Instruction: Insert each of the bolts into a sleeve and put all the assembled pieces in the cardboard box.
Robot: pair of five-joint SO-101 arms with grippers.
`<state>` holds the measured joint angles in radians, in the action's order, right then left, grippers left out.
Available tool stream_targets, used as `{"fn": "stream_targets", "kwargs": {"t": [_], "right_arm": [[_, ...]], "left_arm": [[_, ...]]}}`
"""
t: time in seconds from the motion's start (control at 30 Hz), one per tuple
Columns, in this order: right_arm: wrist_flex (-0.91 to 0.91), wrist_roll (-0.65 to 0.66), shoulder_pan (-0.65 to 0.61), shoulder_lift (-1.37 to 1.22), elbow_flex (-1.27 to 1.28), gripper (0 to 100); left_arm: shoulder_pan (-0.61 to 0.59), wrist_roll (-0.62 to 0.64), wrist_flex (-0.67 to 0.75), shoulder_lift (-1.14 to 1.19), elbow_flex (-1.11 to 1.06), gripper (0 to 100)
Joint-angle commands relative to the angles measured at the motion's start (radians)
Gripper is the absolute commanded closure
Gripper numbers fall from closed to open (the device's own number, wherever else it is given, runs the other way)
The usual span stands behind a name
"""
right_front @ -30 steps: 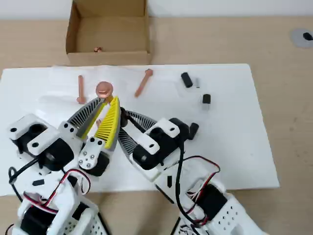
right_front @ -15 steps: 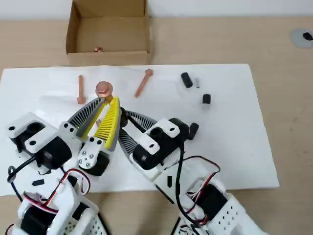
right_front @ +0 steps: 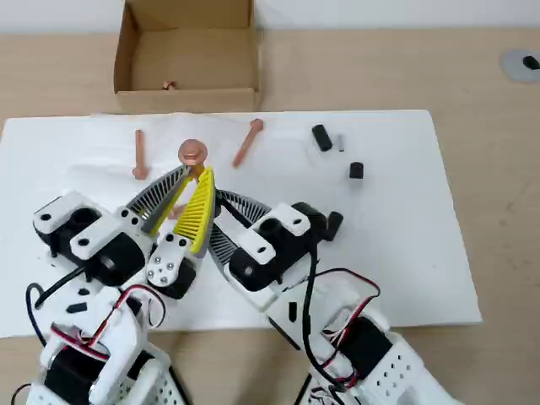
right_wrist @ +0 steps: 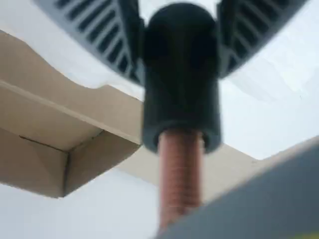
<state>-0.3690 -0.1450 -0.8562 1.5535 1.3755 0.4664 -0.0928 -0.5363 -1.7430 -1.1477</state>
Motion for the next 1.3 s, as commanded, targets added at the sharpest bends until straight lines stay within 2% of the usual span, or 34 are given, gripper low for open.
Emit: {"fn": "stream_targets", "kwargs": {"t": [0.0, 0.1, 0.27, 0.57, 0.67, 0.87, 1.0, 1.13, 1.27], "right_arm": [[0.026, 0.002, 0.01, 0.019, -0.013, 98.9], [0.026, 0.003, 0.012, 0.019, -0.013, 98.9], [0.026, 0.005, 0.012, 0.019, -0.013, 98.9], [0.021, 0.005, 0.013, 0.016, -0.013, 98.9], [0.02, 0.005, 0.024, 0.013, -0.015, 98.9], [0.025, 0.005, 0.088, -0.008, -0.102, 98.9], [0.044, 0.006, 0.17, -0.197, -0.255, 98.9], [0.141, 0.002, 0.288, -0.556, -0.495, 98.9], [0.161, 0.002, 0.338, -0.941, -0.799, 98.9]], "left_arm": [[0.005, -0.003, 0.023, -0.001, 0.006, 100], [0.003, -0.005, 0.014, -0.001, 0.011, 99], [0.006, 0.025, -0.075, -0.002, 0.055, 92], [-0.018, 0.037, -0.086, -0.001, 0.091, 87], [-0.038, 0.054, -0.158, 0.001, 0.161, 86], [-0.048, 0.08, -0.388, 0.035, 0.341, 83], [-0.203, 0.086, -0.46, 0.153, 0.471, 83], [-0.4, 0.106, -0.468, 0.337, 0.555, 83], [-0.523, 0.133, -0.468, 0.489, 0.588, 83]]}}
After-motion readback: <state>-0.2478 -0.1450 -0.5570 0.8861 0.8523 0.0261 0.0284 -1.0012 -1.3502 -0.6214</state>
